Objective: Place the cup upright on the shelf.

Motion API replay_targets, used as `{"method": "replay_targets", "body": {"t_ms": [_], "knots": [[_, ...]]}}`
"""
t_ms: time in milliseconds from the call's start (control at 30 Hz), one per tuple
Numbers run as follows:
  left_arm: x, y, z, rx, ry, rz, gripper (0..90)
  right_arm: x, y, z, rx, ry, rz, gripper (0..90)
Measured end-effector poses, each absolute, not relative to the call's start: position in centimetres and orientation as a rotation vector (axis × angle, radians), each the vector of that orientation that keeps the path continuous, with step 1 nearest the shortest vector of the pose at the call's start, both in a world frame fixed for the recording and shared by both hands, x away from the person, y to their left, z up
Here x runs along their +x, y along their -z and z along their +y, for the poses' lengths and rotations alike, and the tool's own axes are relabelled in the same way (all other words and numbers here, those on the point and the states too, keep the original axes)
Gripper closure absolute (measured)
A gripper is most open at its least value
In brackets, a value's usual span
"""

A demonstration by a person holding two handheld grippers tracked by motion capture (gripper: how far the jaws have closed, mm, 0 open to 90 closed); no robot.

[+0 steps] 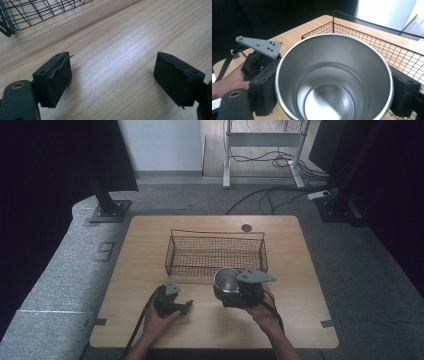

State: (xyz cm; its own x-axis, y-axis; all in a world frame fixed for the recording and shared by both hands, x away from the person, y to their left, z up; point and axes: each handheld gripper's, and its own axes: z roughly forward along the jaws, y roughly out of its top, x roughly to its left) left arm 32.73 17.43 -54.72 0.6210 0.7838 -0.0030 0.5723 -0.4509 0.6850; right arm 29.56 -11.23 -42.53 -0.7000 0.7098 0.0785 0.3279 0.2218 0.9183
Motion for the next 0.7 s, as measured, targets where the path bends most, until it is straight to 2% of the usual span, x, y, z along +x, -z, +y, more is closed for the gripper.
{"method": "replay_targets", "body": {"t_ms": [700], "knots": [[32.7, 54.7, 17.4, 2.186, -0.414, 1.059, 14.7, 32.2, 41.4, -11.6, 1.011, -1.48, 2.108, 14.0]]}}
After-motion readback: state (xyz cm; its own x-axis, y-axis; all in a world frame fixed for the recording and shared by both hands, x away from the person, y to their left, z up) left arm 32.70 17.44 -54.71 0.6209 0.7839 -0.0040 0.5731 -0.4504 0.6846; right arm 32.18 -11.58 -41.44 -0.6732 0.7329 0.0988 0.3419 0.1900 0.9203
